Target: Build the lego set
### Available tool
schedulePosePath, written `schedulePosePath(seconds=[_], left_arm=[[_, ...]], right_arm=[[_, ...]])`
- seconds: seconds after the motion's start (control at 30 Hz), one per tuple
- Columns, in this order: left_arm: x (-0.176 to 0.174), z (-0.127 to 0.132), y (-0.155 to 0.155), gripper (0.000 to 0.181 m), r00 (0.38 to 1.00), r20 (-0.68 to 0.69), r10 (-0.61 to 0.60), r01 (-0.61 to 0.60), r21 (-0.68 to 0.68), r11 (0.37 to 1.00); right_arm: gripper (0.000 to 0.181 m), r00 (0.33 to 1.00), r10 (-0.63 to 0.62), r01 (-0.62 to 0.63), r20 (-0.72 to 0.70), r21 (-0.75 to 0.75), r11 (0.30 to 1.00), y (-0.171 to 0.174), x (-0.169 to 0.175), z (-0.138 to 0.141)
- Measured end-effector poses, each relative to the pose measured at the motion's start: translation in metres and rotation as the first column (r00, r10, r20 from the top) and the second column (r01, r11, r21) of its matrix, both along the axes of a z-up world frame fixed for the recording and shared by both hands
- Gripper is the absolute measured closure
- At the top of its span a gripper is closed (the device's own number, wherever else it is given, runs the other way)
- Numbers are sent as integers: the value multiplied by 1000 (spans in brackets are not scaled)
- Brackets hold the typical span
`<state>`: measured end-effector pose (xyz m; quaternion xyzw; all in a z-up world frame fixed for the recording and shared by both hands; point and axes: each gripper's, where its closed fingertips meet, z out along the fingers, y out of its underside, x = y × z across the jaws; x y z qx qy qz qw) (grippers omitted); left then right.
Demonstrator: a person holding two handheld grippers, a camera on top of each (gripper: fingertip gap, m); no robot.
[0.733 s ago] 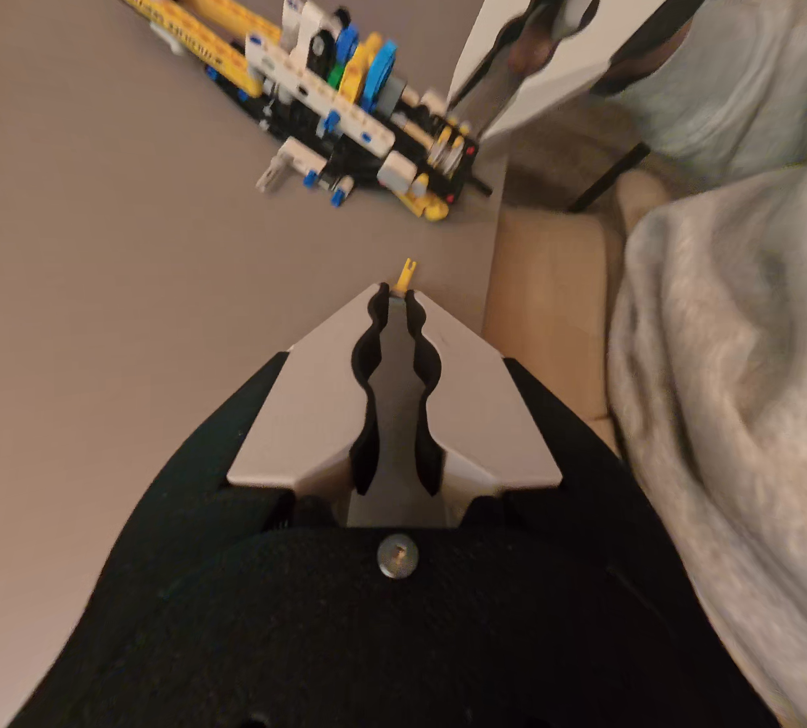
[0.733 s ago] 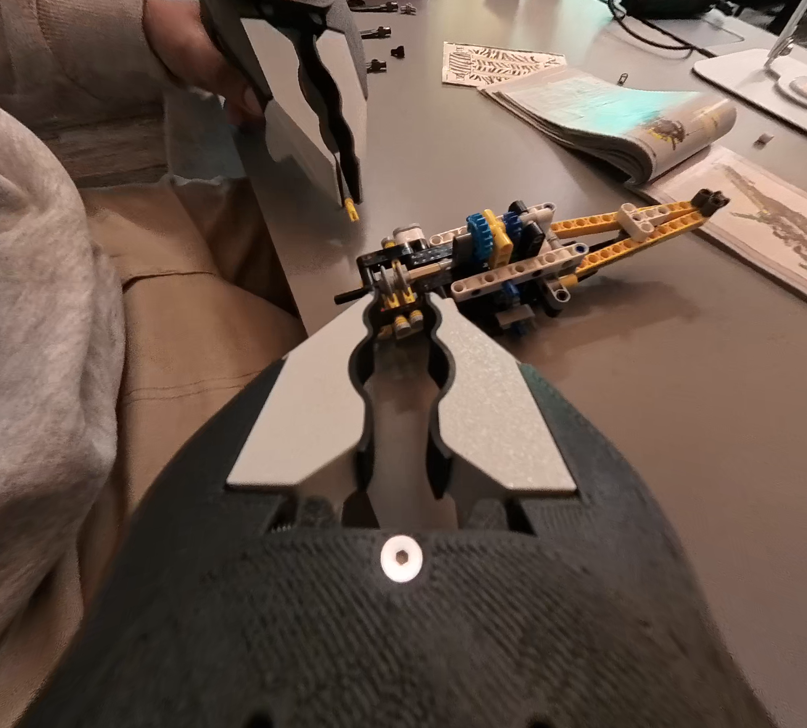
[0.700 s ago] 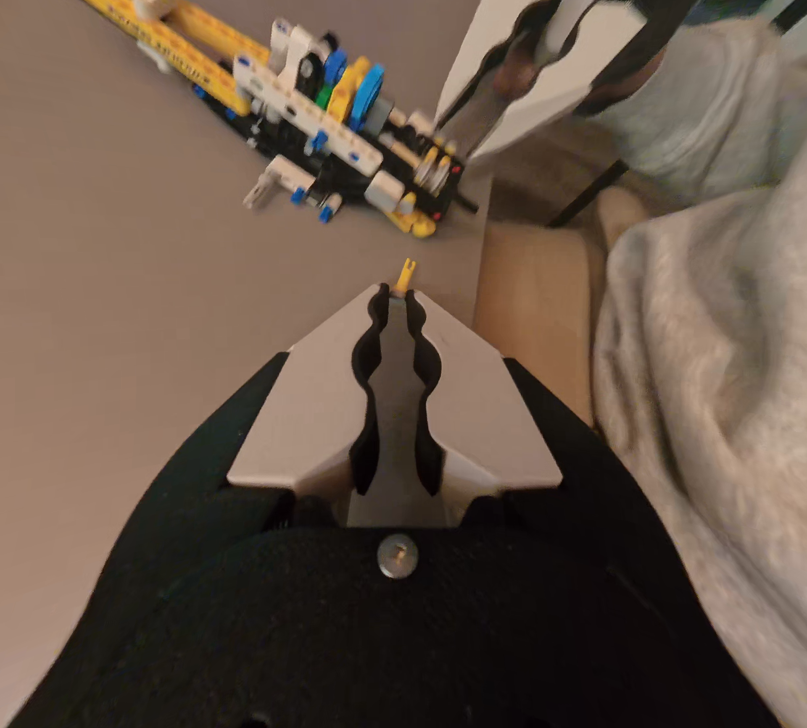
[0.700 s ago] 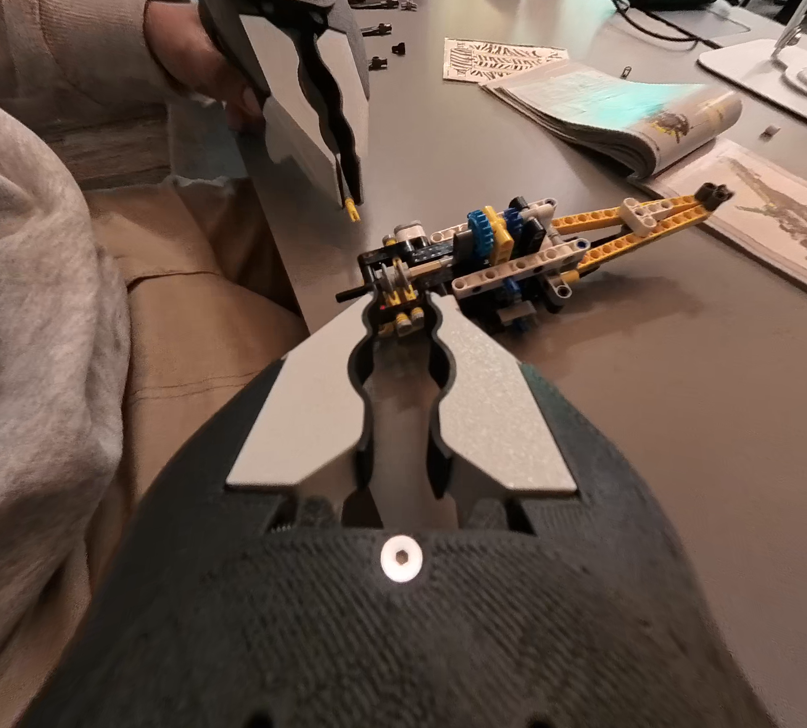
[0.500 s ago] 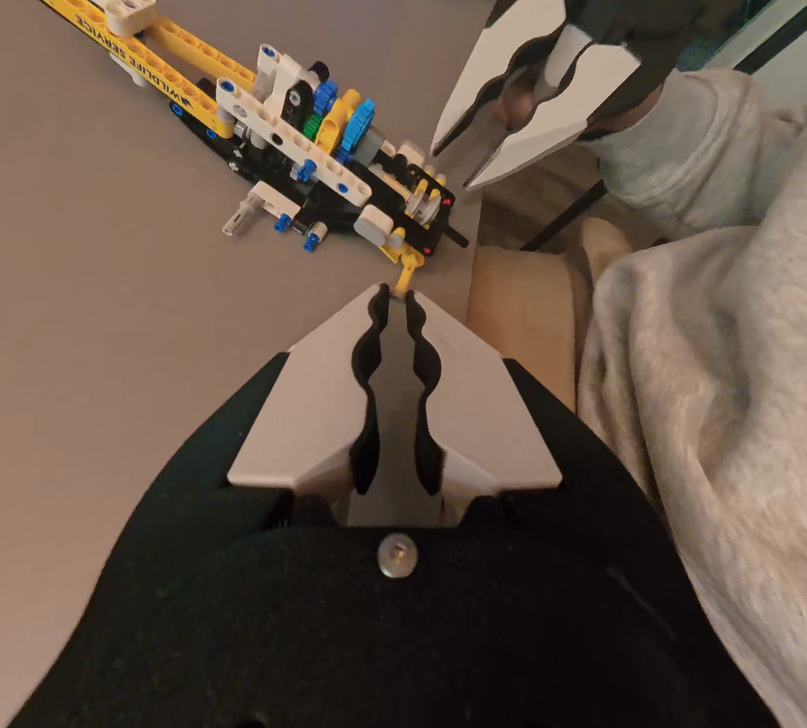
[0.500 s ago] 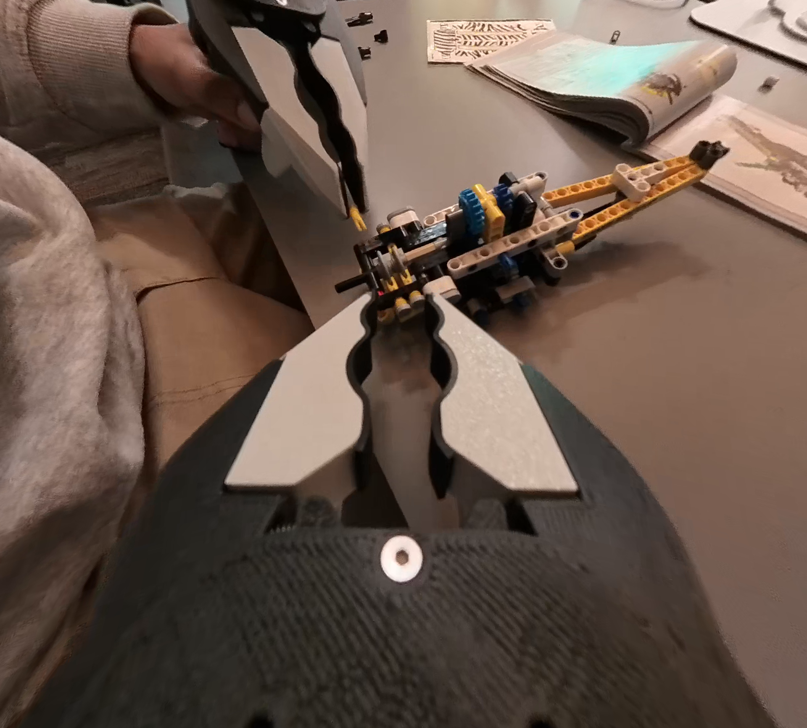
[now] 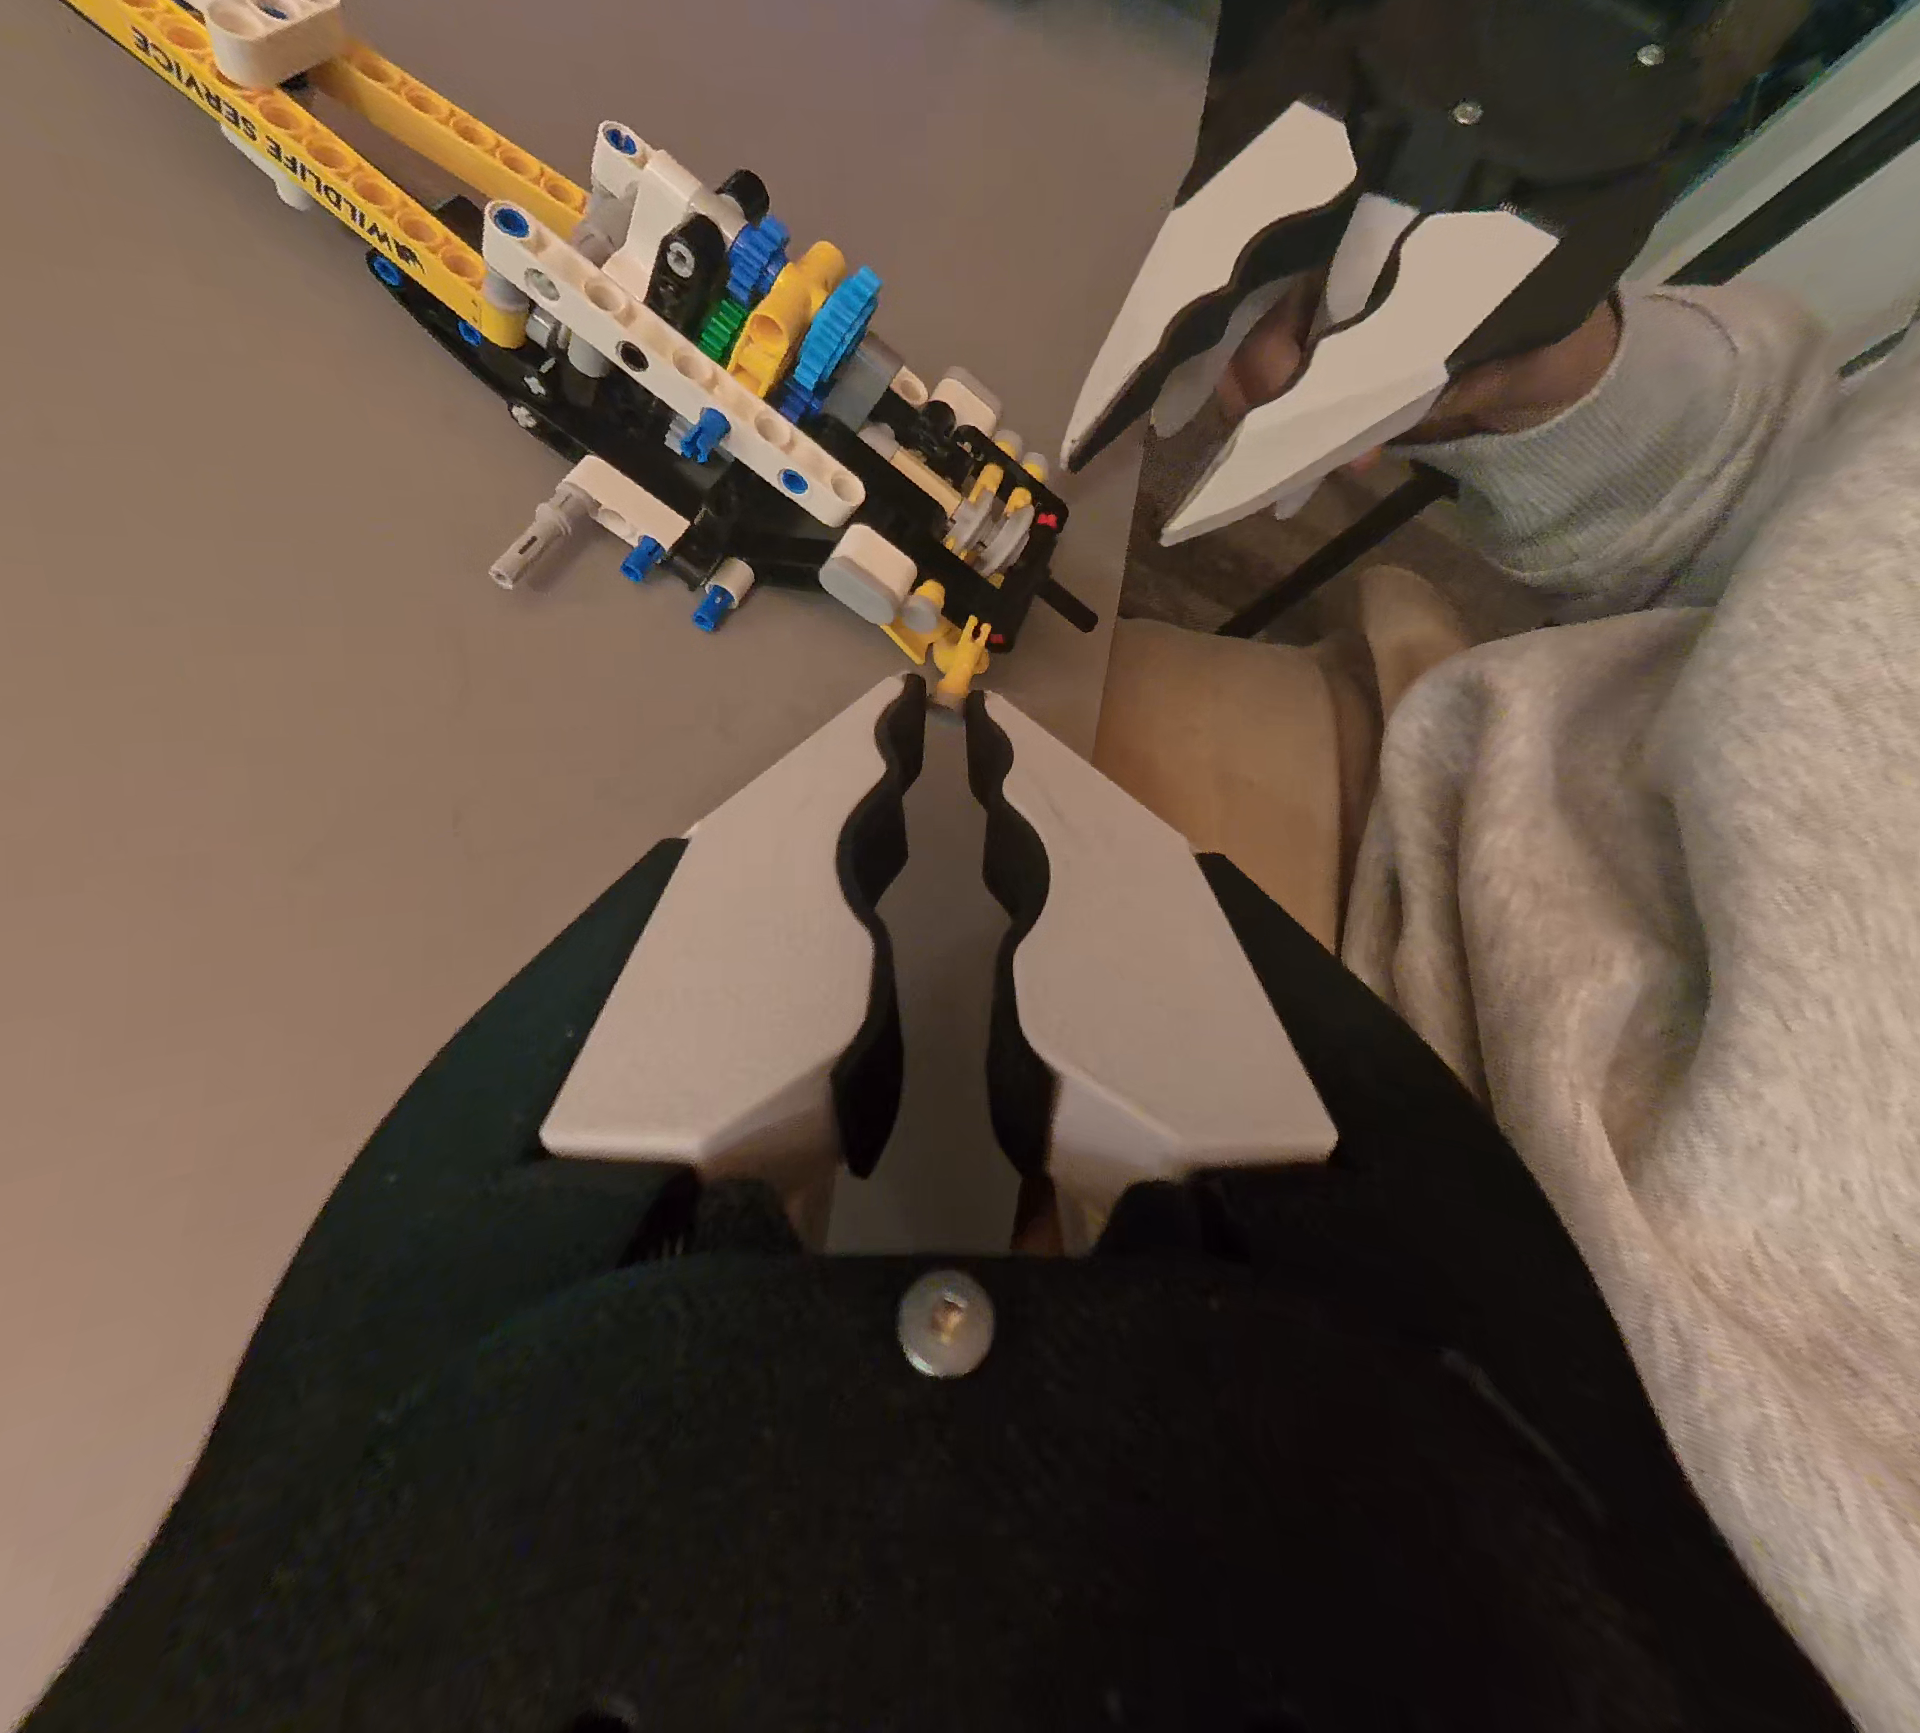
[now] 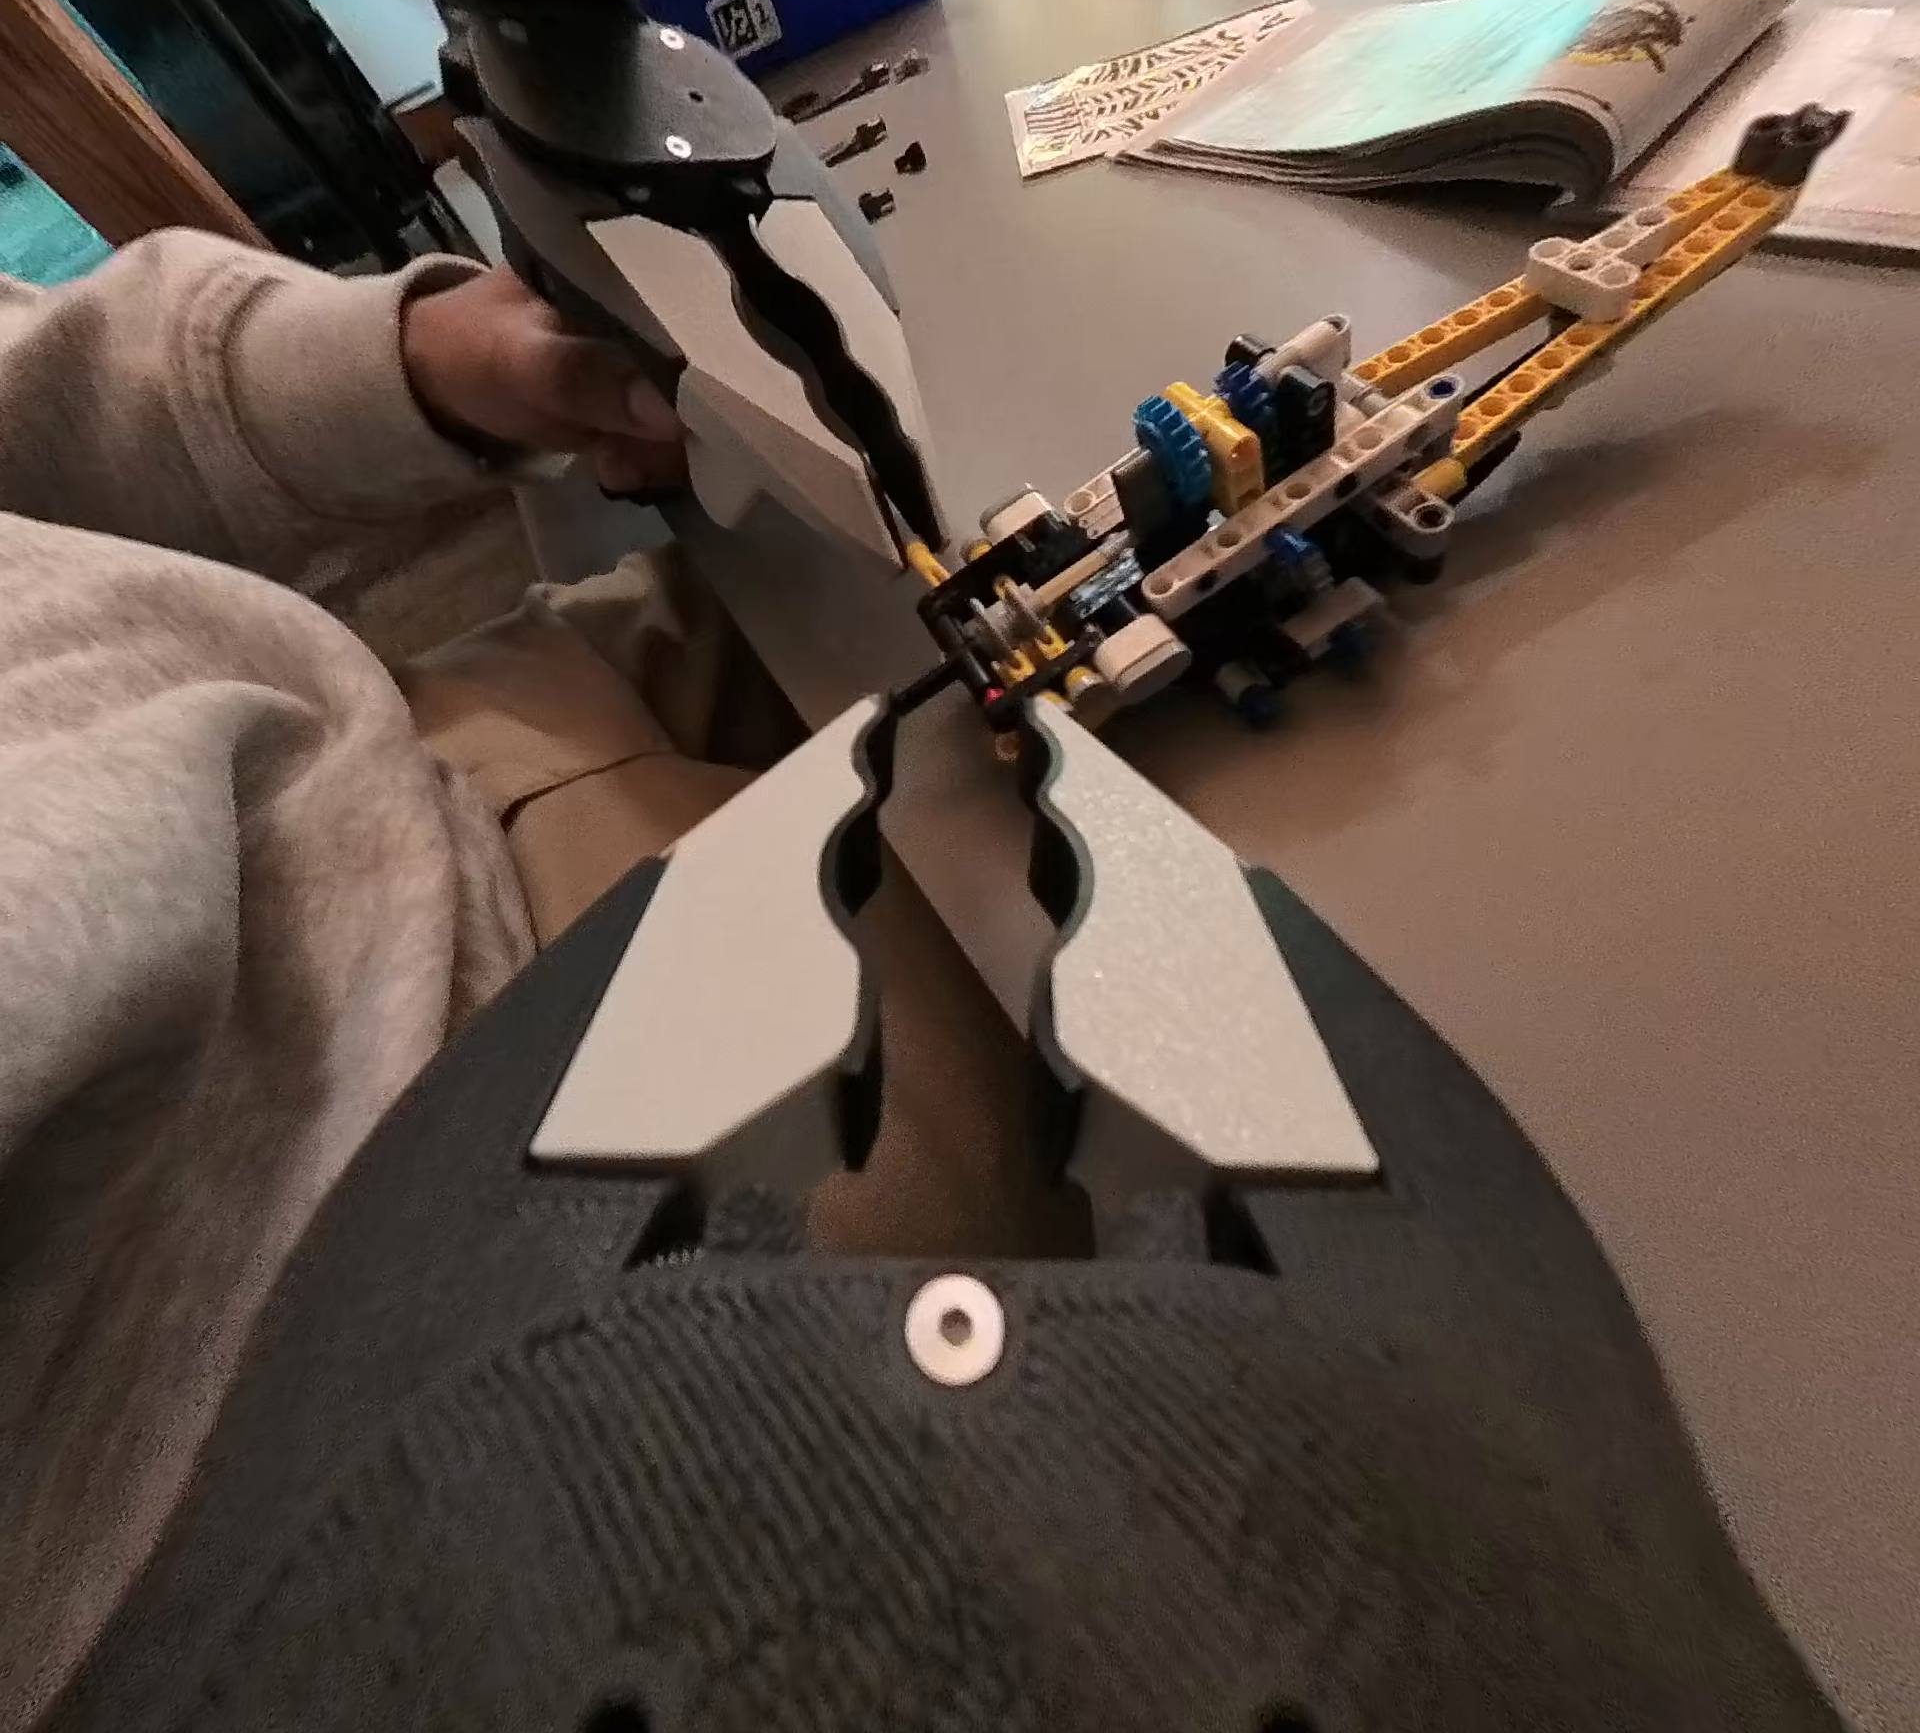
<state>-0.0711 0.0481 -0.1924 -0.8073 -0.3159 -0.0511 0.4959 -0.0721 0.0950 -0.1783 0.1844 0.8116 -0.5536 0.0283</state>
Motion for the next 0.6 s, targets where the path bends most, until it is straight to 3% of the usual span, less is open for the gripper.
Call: schedulePosePath(seconds=[0.03, 0.6], left_arm=[[0, 0, 1, 176, 1000, 3, -1, 1, 1, 1000], [-1, -1, 6, 176, 999, 32, -10, 10, 14, 1000]], right_arm=[[157, 1000, -16, 16, 8, -8, 1000, 0, 0, 0], [157, 998, -50, 50, 25, 2, 999, 3, -4, -3]])
